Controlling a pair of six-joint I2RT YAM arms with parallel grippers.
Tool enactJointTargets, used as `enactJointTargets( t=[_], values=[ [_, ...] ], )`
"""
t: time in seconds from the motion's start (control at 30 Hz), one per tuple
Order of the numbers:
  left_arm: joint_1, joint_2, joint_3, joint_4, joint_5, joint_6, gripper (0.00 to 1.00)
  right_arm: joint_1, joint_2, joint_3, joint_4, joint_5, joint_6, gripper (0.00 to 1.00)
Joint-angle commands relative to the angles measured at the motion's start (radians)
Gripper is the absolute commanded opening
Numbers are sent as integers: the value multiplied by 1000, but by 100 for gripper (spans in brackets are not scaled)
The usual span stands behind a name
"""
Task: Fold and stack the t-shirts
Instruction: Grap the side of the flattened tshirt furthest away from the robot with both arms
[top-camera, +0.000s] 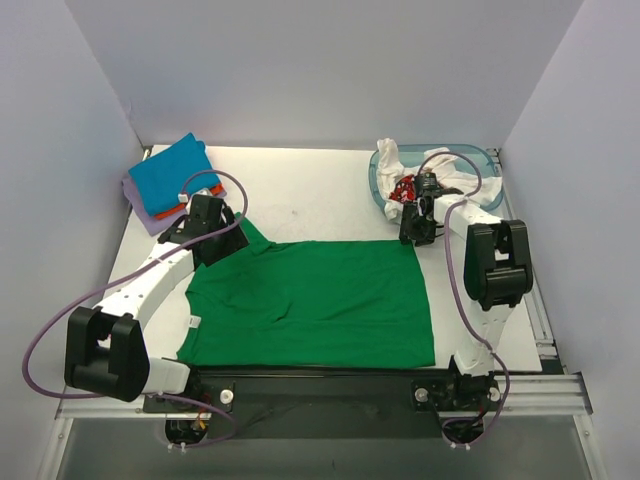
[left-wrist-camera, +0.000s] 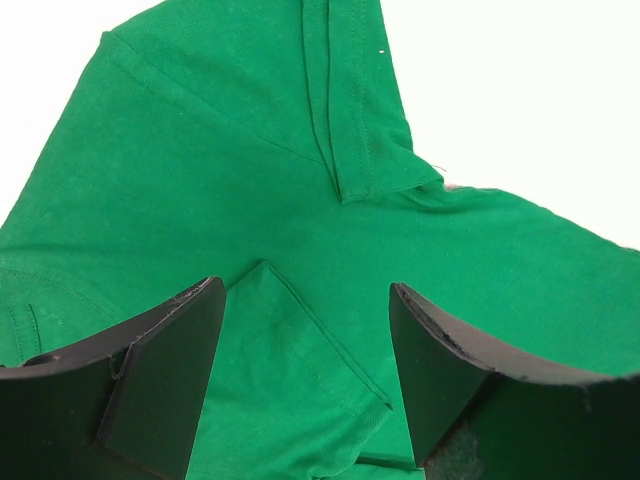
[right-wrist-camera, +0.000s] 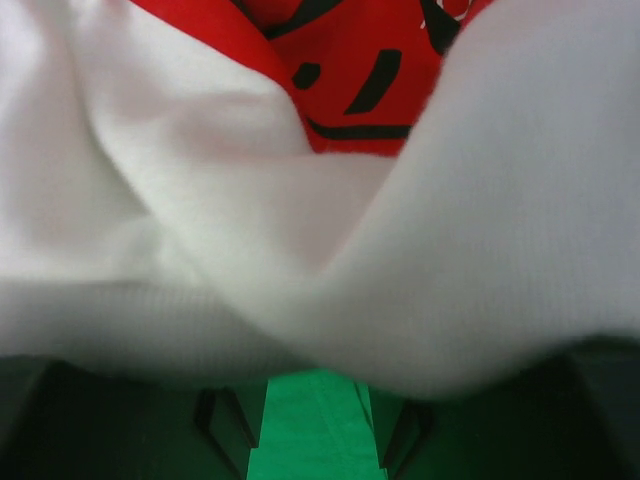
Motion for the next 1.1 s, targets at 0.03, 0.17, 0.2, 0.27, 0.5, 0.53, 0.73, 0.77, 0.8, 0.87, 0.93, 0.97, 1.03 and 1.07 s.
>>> enactJointTargets(
  t=[0.03,0.17,0.2,0.27,0.5,0.53,0.73,0.77,0.8,0.87,0.93,0.97,1.03,1.07],
  values=[
    [18,4,27,26,12,23,77,-12,35,50,-73,-5,11,37],
    [25,4,27,27,15,28,77,-16,51,69,-92,-14,11,33],
    [25,4,25,29,17,29,77,-18,53,72,-93,-18,10,31],
    [28,5,25,31,20,29,77,-18,61,80,-98,-22,10,26],
    [47,88,68,46,17,68,77,-18,81,101,-118,-34,2,9],
    [51,107,94,49,17,74,77,-18,79,100,-118,-34,2,0],
    [84,277,212,116,7,118,70,-16,67,72,-121,-29,-3,0],
    [90,324,250,123,11,123,69,-15,64,69,-121,-29,-3,0],
    [96,349,273,127,14,128,68,-15,59,63,-121,-29,-6,0],
    [103,421,336,139,18,140,63,-15,56,55,-119,-28,-7,0],
    [114,467,375,144,30,144,60,-13,52,46,-119,-23,-9,0],
    [116,508,416,144,30,146,59,-15,48,43,-121,-20,-10,0],
    [119,545,451,141,27,158,59,-16,45,38,-118,-18,-10,0],
    [120,580,468,138,26,160,58,-16,45,37,-119,-18,-12,0]
  ],
)
